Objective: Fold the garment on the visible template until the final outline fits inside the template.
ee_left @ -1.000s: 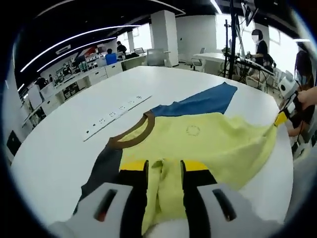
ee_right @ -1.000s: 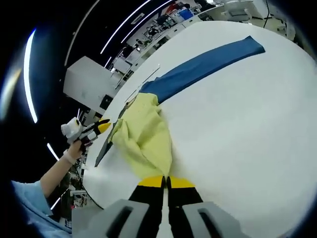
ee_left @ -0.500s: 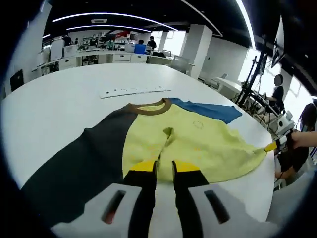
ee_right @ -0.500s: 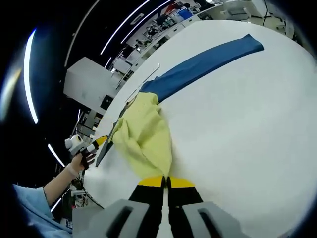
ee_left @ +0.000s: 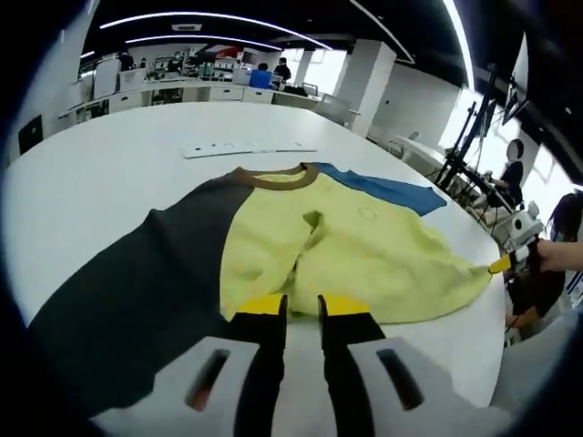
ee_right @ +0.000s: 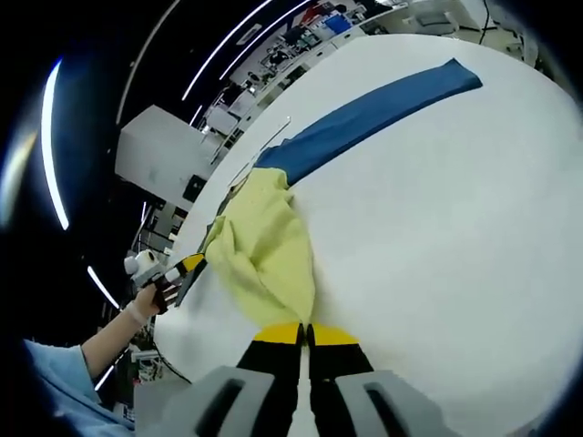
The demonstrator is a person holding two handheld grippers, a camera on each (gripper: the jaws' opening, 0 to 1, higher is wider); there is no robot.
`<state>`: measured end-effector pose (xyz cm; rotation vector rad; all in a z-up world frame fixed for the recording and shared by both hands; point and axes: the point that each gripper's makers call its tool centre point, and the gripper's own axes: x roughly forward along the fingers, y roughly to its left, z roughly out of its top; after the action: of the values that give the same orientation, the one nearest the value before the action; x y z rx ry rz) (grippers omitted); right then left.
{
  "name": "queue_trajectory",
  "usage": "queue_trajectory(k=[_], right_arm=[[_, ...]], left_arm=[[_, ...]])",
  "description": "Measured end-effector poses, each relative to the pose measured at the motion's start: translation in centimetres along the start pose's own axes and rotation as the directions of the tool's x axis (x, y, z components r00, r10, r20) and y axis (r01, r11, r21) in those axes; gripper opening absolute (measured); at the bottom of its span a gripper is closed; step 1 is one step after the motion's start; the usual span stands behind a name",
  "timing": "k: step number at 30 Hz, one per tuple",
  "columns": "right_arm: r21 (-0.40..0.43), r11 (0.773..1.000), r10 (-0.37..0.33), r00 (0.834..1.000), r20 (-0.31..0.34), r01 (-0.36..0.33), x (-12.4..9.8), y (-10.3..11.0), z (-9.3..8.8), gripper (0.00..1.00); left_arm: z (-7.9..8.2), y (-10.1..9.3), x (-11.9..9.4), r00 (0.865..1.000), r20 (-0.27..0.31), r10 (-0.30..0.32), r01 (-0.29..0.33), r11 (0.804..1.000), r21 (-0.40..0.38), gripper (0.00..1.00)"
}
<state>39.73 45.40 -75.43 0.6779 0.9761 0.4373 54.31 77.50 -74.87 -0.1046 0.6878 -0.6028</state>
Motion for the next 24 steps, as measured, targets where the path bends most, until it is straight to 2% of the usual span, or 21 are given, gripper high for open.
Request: queue_trajectory(k=[7, 12, 15, 24], right_arm=[[0.001, 1.000, 0.001, 1.000, -0.005, -0.001, 0.0, 0.1, -0.2, 0.00], [0.001, 1.000, -0.001, 1.000, -0.007, 0.001, 0.0, 0.1, -0.3, 0.00], [-0.001, 1.000, -0.002, 1.000, -0.008, 0.002, 0.0, 0.1, -0.2, 0.00], [-0.026, 1.000, 0.000, 1.000, -0.010, -0.001, -0.3, 0.5, 0.6, 0.00]], left_arm=[[-0.1, -0.1, 0.6, 1.000, -0.008, -0.014, 0.013, 1.000, -0.017, 0.09], [-0.2, -0.1, 0.5, 1.000, -0.012, -0.011, 0.010, 1.000, -0.026, 0.01], [0.0, -0.5, 0.0, 0.999, -0.008, -0.034, 0.033, 0.995, -0.095, 0.00], [0.0, -1.4, -3.1, 0.999, -0.001, -0.053, 0.053, 0.996, -0.070, 0.00]])
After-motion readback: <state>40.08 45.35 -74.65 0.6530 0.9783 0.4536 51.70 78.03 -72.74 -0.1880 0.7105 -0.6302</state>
